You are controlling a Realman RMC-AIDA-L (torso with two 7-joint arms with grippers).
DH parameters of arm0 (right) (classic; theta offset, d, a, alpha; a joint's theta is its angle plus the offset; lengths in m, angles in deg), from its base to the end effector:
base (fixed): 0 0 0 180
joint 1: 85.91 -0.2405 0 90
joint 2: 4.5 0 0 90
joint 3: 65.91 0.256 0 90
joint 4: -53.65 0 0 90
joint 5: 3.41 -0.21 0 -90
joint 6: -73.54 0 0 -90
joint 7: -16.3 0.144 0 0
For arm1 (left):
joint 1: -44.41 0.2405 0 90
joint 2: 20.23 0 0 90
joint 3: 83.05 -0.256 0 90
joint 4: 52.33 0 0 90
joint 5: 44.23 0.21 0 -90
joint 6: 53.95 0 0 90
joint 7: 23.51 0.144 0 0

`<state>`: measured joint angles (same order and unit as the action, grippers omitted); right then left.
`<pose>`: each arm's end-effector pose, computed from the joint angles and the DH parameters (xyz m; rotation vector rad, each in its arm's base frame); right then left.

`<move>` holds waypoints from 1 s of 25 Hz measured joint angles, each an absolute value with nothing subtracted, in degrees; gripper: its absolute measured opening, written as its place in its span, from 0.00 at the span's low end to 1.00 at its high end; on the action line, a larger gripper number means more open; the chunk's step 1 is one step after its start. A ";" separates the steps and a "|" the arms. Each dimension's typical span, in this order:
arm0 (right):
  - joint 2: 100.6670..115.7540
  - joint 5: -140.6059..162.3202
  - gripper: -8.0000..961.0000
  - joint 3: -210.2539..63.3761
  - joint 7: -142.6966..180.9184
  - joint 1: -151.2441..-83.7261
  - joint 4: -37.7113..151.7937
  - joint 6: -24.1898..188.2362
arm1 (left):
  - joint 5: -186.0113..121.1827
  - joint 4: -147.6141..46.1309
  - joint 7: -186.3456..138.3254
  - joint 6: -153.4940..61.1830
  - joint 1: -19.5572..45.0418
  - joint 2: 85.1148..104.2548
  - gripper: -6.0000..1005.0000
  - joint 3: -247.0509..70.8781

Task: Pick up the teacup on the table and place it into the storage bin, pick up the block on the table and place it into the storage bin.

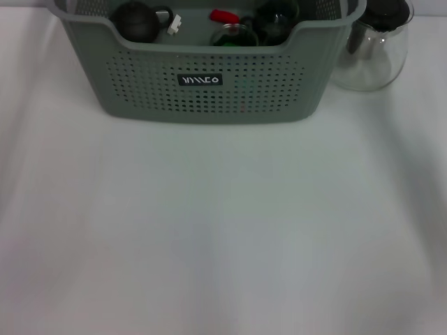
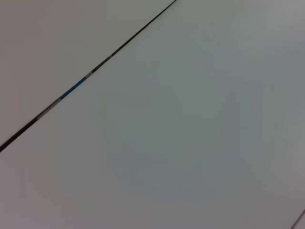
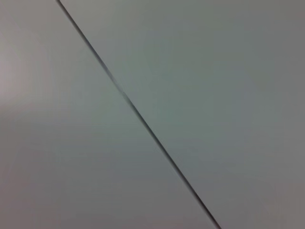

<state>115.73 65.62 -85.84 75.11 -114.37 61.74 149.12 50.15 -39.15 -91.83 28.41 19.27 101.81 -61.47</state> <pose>0.3173 0.3438 0.0225 -1.5265 0.9551 1.2862 -0.3636 0.2999 0.0622 -1.1473 -1.0089 -1.4046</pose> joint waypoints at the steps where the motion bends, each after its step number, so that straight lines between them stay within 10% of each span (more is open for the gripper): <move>1: 115.73 65.60 0.98 -85.85 75.22 -114.38 61.73 149.59 | 50.07 -39.15 -91.81 28.57 19.27 101.89 0.82 -61.46; 25: 115.82 65.32 0.98 -85.57 75.37 -114.18 60.85 150.64 | 49.99 -39.94 -91.67 28.91 18.99 102.04 0.83 -61.52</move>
